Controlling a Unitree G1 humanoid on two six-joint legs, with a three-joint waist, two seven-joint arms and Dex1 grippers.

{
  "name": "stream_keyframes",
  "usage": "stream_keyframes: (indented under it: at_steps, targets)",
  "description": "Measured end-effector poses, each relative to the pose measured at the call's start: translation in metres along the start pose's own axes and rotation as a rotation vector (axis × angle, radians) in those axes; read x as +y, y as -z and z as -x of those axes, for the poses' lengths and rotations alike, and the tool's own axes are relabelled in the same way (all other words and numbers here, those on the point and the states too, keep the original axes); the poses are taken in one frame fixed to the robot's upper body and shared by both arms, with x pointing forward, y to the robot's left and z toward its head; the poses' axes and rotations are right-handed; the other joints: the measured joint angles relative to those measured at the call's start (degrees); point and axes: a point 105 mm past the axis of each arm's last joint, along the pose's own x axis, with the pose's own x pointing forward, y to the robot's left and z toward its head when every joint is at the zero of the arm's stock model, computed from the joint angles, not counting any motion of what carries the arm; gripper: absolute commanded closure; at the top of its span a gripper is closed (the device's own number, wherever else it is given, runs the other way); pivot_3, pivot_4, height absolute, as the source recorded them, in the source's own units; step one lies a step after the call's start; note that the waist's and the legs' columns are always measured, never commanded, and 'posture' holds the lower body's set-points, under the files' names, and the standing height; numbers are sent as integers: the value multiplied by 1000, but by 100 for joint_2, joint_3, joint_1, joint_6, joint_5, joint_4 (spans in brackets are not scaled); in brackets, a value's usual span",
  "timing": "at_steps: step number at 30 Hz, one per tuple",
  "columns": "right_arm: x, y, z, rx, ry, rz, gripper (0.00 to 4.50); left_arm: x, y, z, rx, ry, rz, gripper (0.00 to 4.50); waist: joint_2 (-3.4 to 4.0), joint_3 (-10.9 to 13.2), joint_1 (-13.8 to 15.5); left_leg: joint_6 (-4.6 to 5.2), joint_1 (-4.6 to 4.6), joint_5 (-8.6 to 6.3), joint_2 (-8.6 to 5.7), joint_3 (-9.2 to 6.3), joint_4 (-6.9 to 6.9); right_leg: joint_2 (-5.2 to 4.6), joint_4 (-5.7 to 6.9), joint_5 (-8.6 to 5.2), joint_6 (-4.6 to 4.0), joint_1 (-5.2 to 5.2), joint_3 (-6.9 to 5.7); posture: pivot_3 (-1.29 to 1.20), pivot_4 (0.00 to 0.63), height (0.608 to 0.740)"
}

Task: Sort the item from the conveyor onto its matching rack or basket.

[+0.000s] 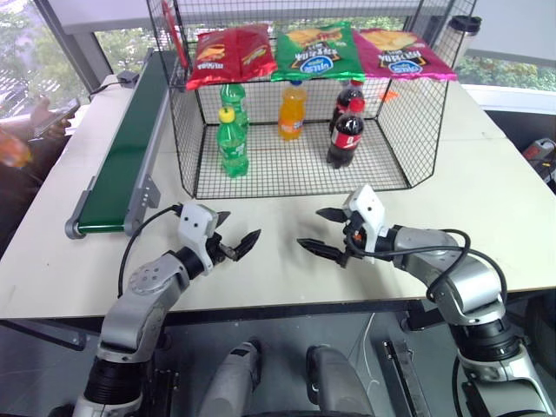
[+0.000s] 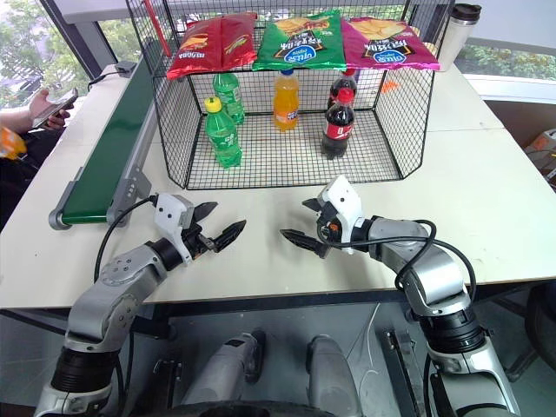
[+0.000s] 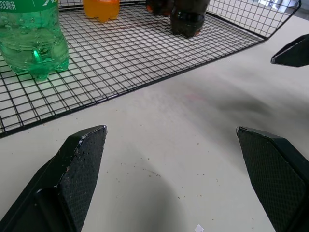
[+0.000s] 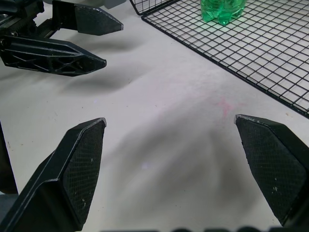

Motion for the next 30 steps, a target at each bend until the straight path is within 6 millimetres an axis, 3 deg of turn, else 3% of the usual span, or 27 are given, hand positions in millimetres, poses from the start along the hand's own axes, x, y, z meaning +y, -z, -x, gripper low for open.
stream_keyframes:
  at_steps: [30]
  targets:
    - [2,-1,0,-3,-16,-1,84,3,-7,-1,-28,-24,1,0,0,0,0,0,-1,0,0,0,0,0,0,-1,1,0,-1,0,150,739]
